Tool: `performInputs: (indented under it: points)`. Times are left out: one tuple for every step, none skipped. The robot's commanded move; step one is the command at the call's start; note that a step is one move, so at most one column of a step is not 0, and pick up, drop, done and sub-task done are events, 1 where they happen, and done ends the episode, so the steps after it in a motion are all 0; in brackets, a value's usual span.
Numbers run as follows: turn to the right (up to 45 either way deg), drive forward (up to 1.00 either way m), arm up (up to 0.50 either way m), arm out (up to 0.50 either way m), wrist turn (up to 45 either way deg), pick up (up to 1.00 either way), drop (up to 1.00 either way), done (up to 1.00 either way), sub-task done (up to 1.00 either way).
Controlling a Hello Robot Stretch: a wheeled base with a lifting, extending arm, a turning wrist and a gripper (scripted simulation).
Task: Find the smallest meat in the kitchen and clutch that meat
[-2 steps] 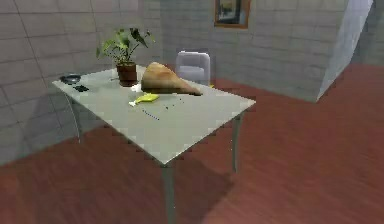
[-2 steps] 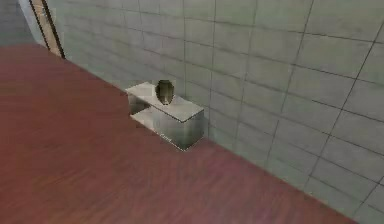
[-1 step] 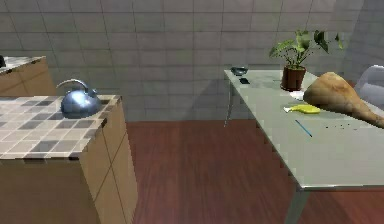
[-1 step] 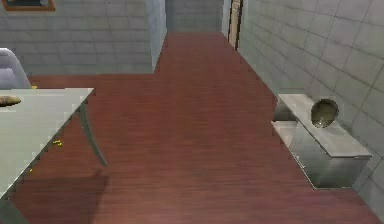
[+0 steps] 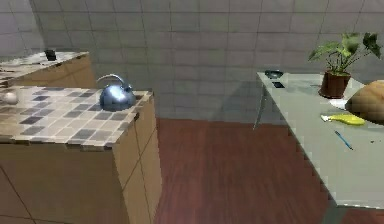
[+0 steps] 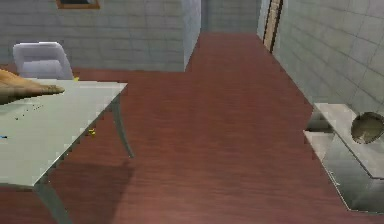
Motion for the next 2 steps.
performInputs:
  points:
    - [0.0,1.0,0.0,0.0,0.0,0.0,0.0,0.0,0.0]
    - [-3.0,0.0,0.0,0.0,0.0,0.0,0.0,0.0,0.0]
